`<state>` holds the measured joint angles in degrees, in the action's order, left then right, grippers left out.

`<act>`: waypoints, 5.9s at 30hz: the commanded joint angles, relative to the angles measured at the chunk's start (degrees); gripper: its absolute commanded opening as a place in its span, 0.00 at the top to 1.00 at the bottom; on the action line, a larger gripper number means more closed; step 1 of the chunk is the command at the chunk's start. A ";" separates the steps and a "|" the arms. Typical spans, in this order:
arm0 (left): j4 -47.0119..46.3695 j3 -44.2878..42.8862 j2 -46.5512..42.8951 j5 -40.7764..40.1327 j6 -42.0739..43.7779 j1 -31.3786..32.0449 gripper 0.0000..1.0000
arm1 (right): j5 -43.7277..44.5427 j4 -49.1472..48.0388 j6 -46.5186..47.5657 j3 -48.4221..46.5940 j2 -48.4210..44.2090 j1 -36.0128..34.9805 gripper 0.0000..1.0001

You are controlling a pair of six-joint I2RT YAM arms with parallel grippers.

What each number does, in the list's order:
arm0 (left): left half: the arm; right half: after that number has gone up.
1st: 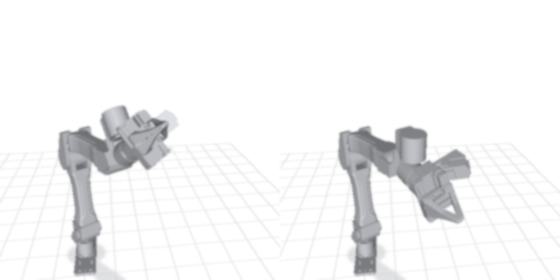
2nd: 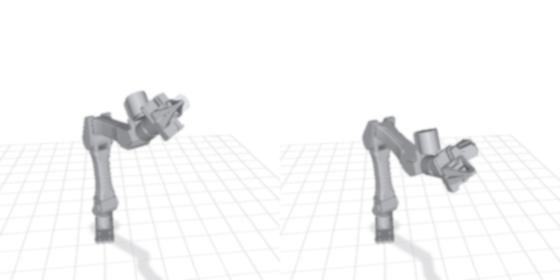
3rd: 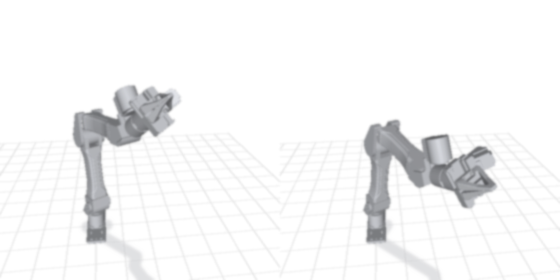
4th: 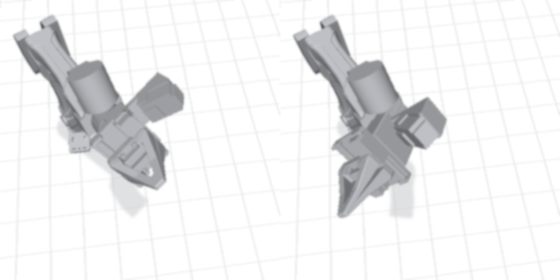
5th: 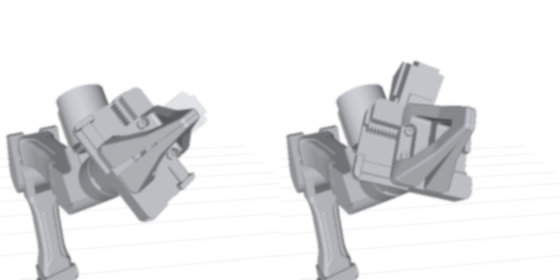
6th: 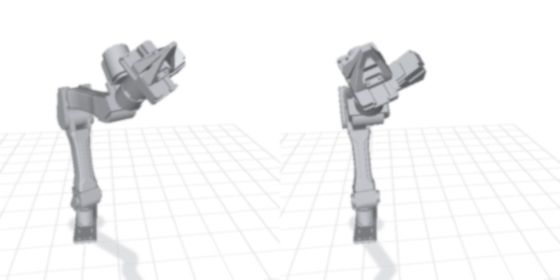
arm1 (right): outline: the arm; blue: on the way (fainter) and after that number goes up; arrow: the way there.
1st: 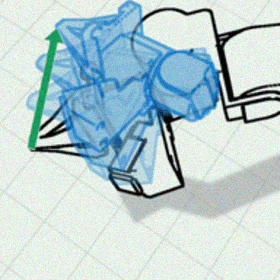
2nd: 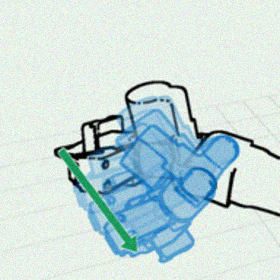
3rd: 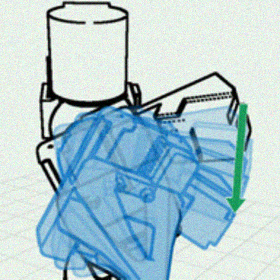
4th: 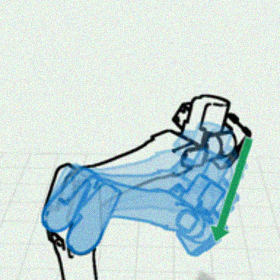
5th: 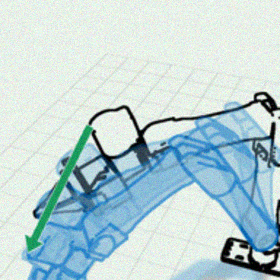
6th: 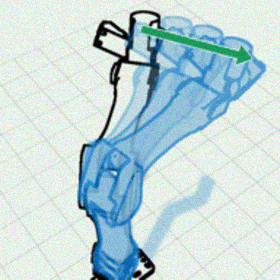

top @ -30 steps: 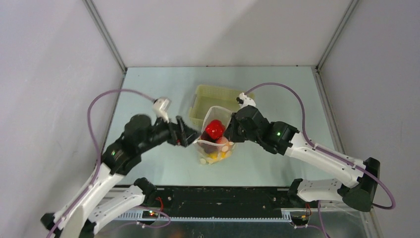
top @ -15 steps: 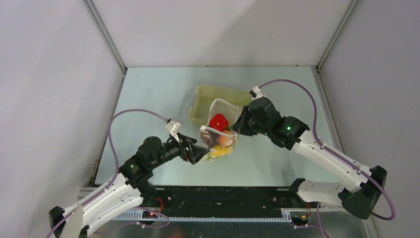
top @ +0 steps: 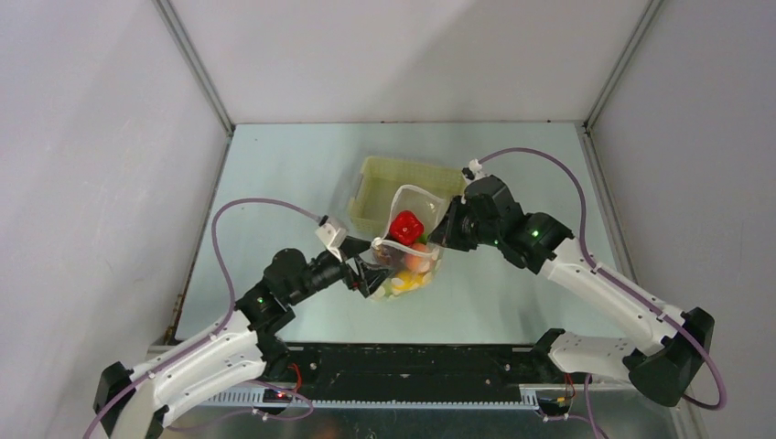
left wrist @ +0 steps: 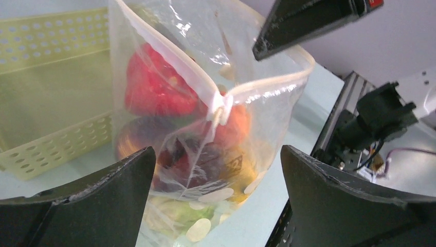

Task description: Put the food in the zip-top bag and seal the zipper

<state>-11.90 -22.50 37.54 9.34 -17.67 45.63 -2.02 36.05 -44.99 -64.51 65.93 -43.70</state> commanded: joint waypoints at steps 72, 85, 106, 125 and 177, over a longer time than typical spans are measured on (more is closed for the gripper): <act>-19.52 7.01 -5.73 21.60 11.15 -5.93 1.00 | -8.66 -10.61 38.54 -0.09 -6.97 0.28 0.48; -8.51 -1.08 -2.01 20.79 9.55 -5.86 1.00 | -30.50 -18.72 72.35 -0.70 -5.84 -9.01 0.35; -2.26 -1.62 -4.65 16.68 13.85 -5.81 1.00 | -40.09 3.41 82.42 -25.72 18.00 -10.95 0.53; -3.92 1.28 -10.59 15.10 13.68 -5.82 1.00 | -32.72 3.34 81.64 -27.35 21.55 -11.93 0.65; -2.56 3.41 -13.64 17.17 16.99 -5.84 1.00 | -34.79 7.61 81.66 -29.92 21.74 -12.31 0.86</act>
<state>-10.96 -18.55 24.71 23.29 -3.70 39.94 -34.61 42.63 36.32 -92.51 89.43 -55.75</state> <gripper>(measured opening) 0.005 0.099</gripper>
